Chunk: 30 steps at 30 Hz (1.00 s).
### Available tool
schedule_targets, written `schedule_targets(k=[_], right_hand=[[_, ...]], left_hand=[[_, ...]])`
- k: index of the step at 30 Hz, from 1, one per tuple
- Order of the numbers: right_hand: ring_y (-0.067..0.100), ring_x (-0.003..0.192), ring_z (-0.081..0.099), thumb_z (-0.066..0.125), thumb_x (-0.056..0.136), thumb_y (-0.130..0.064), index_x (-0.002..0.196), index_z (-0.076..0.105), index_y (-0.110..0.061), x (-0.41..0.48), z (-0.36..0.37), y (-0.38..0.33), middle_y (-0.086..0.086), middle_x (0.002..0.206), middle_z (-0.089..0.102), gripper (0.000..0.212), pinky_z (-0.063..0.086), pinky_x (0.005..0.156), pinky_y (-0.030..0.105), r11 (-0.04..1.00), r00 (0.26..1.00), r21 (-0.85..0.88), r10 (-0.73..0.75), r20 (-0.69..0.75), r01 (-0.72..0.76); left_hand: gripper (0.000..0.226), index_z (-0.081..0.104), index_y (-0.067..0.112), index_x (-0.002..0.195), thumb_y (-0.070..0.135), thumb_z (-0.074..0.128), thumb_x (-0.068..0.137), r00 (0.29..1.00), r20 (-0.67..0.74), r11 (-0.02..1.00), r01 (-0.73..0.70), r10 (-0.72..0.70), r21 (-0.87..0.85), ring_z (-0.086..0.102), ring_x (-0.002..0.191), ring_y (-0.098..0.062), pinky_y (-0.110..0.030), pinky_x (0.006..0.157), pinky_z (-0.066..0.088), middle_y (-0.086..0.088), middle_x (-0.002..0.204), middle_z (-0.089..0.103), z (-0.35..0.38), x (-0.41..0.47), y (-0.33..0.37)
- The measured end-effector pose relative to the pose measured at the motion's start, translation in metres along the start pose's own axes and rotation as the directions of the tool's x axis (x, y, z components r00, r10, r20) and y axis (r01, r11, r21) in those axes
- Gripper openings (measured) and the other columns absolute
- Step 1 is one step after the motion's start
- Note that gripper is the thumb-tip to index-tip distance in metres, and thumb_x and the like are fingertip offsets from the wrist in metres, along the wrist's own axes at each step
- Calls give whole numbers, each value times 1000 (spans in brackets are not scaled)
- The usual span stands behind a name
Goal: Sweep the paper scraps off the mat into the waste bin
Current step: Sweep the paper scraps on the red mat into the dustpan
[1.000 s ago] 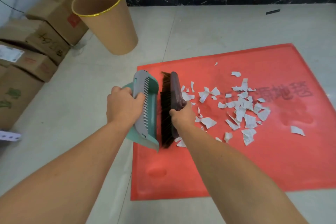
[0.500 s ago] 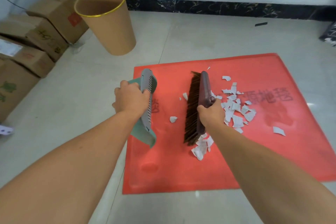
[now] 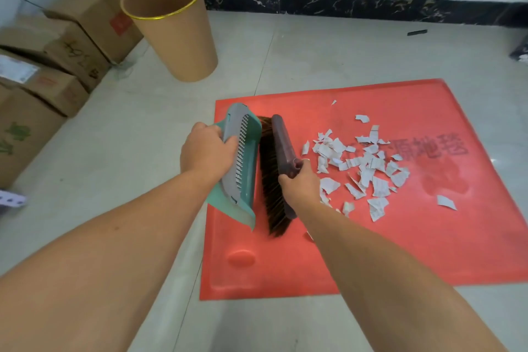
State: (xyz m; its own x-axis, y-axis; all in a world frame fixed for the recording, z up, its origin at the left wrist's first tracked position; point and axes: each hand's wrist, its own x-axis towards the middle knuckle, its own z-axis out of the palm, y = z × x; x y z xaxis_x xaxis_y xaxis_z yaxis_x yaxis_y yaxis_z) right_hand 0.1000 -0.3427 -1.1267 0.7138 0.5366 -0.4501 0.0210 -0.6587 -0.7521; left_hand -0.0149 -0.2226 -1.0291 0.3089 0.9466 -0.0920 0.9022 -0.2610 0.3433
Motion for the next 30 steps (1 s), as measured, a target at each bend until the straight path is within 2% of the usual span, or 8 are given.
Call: schedule_targets(k=[3,6,10,14,20,23,27,30], right_hand=[[34,99,60,62,83,-12,116,49,-8,6,-1,-1,14,109,61,36,50,84,40,999,996,-35,-17,-83,14],[34,101,59,61,84,-10,117,49,-6,10,-13,-5,16,113,59,36,48,83,37,997,989,-67,20,-149,-30],[27,89,55,60,85,-13,117,50,-9,8,-17,-23,12,109,59,34,40,70,30,993,993,-113,7,-121,-20],[22,91,56,62,87,-17,123,48,-17,-8,-9,-36,2,106,57,39,41,76,30,996,994,61,66,-82,-61],[24,96,56,67,88,-17,122,50,-18,-15,19,-7,3,103,58,38,42,82,31,905,950,316,311,-38,-284],[21,93,52,66,90,-16,126,50,-13,-4,15,6,5,108,59,40,42,85,31,906,940,308,329,-83,-290],[24,93,60,65,89,-14,124,52,-14,4,1,19,6,110,63,37,47,78,31,930,949,271,291,-121,-250],[24,89,60,63,89,-15,119,51,-16,3,-14,21,4,101,61,32,42,72,30,942,954,260,258,-155,-212]], left_hand=[[32,46,14,68,35,56,89,999,-19,997,26,-28,-67,49,76,-28,-32,65,34,-8,92,48,-4,11,-11],[25,50,11,81,33,53,92,997,-6,994,71,-72,-83,46,78,-26,-33,67,34,-8,96,46,-14,14,-18],[25,52,12,84,35,51,93,996,25,990,89,-87,-107,48,76,-25,-34,67,35,-7,98,48,-24,19,-24],[27,56,11,88,36,50,91,999,13,997,35,-35,-65,50,78,-30,-37,74,44,-7,98,48,-31,28,-30],[25,51,3,98,28,46,93,993,-55,987,100,-108,-128,47,85,-32,-36,74,33,-15,113,49,-28,30,-44],[29,52,2,107,26,47,92,982,-78,978,158,-170,-139,52,99,-36,-39,79,36,-17,119,49,-19,30,-49],[31,52,2,111,26,48,91,973,-61,967,214,-224,-139,50,98,-34,-37,79,35,-17,120,50,-9,22,-49],[33,52,4,113,27,49,90,964,-55,956,249,-259,-153,52,98,-33,-40,81,40,-15,119,50,-5,18,-45]])
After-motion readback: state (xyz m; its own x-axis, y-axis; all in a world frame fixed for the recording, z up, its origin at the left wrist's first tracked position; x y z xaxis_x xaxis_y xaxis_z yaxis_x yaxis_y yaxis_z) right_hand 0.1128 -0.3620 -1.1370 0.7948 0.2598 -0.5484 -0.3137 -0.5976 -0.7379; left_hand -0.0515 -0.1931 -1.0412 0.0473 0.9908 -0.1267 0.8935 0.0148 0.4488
